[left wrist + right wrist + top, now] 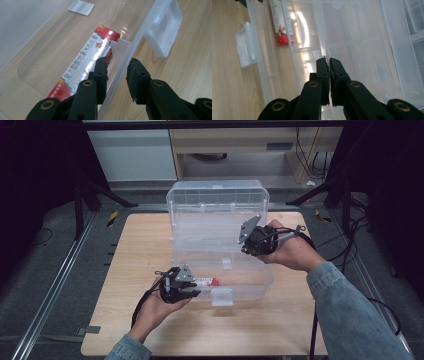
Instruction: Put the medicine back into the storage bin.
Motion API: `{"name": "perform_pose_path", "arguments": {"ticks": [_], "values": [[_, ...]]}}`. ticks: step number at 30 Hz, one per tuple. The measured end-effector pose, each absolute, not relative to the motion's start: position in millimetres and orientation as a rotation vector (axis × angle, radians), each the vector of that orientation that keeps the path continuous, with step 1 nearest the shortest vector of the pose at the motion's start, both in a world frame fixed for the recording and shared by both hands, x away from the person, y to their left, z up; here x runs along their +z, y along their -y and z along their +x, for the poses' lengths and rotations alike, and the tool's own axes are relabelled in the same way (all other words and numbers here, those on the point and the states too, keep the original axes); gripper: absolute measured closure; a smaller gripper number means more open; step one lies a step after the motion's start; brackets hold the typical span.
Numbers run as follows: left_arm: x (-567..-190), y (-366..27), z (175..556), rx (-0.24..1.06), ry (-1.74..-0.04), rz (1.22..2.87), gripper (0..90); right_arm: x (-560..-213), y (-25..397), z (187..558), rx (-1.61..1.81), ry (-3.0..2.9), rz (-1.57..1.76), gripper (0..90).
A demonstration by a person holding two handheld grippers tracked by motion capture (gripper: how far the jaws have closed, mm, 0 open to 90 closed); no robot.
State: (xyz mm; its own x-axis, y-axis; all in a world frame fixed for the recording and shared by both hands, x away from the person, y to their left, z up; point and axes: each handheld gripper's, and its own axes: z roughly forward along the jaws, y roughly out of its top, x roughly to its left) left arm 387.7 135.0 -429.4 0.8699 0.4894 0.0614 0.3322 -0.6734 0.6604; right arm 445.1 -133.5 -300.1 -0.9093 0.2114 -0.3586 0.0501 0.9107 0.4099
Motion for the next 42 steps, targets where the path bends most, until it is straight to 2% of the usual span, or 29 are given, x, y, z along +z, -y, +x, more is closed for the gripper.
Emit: {"name": "perform_pose_path", "arguments": {"ticks": [12,18,21,27,32,42], "values": [[-429,-136,385,0.327,-0.574,2.376,68.5,-306,138,436,0.561,-2.671,0.204,85.5],[-418,-145,378,0.333,-0.587,2.301,55.4,-305,138,434,0.576,-2.676,0.194,85.7],[-402,-154,366,0.317,-0.582,2.207,54.5,-306,138,434,0.584,-2.673,0.197,85.7],[-382,-163,351,0.32,-0.598,2.136,52.9,-308,140,431,0.594,-2.674,0.198,86.1],[-351,-185,343,0.35,-0.665,2.027,53.0,-310,142,426,0.6,-2.674,0.198,86.3],[-326,-215,368,0.433,-0.733,1.987,50.9,-313,142,422,0.597,-2.667,0.198,86.1]]}}
